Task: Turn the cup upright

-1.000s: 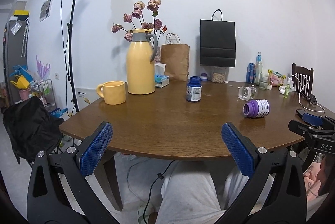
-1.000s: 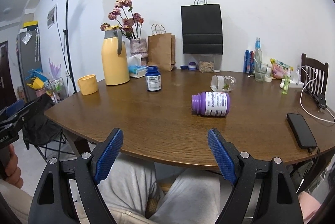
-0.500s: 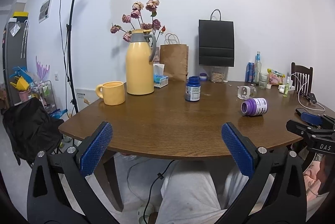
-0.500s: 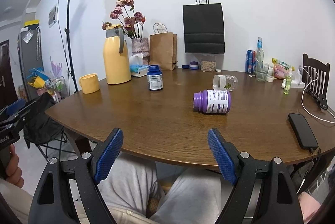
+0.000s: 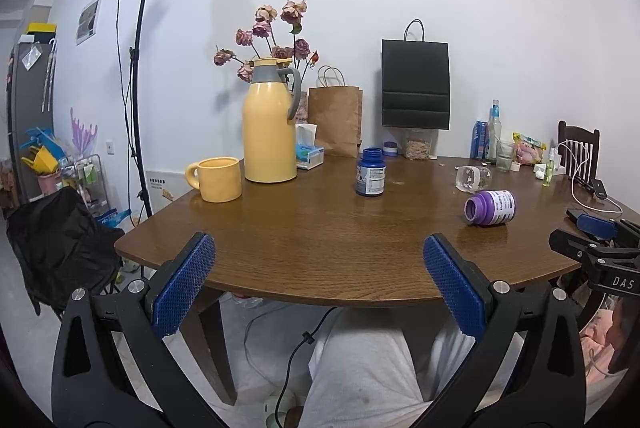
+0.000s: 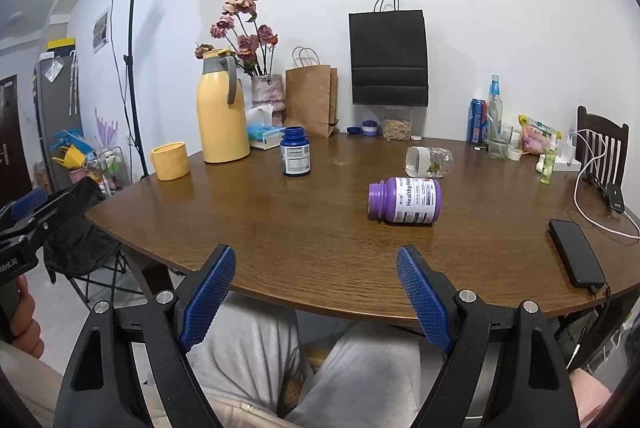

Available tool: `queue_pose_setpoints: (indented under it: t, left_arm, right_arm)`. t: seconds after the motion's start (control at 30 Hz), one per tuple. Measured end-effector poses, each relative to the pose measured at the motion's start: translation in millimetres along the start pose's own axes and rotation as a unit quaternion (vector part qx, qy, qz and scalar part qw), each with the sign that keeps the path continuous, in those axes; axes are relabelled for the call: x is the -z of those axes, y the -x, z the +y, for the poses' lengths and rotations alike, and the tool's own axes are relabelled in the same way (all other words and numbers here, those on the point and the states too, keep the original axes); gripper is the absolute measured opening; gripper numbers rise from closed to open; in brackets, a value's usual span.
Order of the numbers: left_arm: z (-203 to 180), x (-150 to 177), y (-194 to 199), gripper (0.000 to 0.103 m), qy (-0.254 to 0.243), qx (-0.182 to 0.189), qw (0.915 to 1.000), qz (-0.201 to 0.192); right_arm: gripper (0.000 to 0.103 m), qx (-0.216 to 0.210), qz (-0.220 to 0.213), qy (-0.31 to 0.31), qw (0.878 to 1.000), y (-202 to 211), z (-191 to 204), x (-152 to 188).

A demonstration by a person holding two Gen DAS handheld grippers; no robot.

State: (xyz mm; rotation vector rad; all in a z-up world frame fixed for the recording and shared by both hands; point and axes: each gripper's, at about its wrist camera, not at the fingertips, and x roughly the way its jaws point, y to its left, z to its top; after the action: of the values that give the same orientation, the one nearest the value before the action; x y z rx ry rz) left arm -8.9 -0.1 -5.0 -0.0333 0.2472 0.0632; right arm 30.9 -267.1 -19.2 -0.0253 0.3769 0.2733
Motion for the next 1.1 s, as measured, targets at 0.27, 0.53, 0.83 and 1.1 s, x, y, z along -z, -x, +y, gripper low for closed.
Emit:
queue_pose_setpoints:
  t: [0.27,0.53,0.83,1.1]
  left_arm:
    - [1.7,-0.1,0.0,0.103,-0.001,-0.001,1.0,-0.002]
    - [1.6,0.2,0.1,0.103,-0.001,-0.001,1.0,-0.002]
    - [2.6,0.6,0.5,0.103,-0.001,-0.001,1.0,-0.003]
    - [5.2,-1.4,0.3,0.103,-0.001,0.0,1.0,-0.003]
  right_arm:
    - [0.087,0.0,0.001,0.0,1.0,-0.9,-0.7,0.0]
    - [0.087,0.001,0.004,-0.002,1.0,-2.9,-2.3,1.1]
    - [0.087,0.0,0.004,0.0,1.0,-2.6,-2.4,0.0]
    - [0.087,0.001,0.004,0.0,1.0,-2.6,-3.5,-1.1]
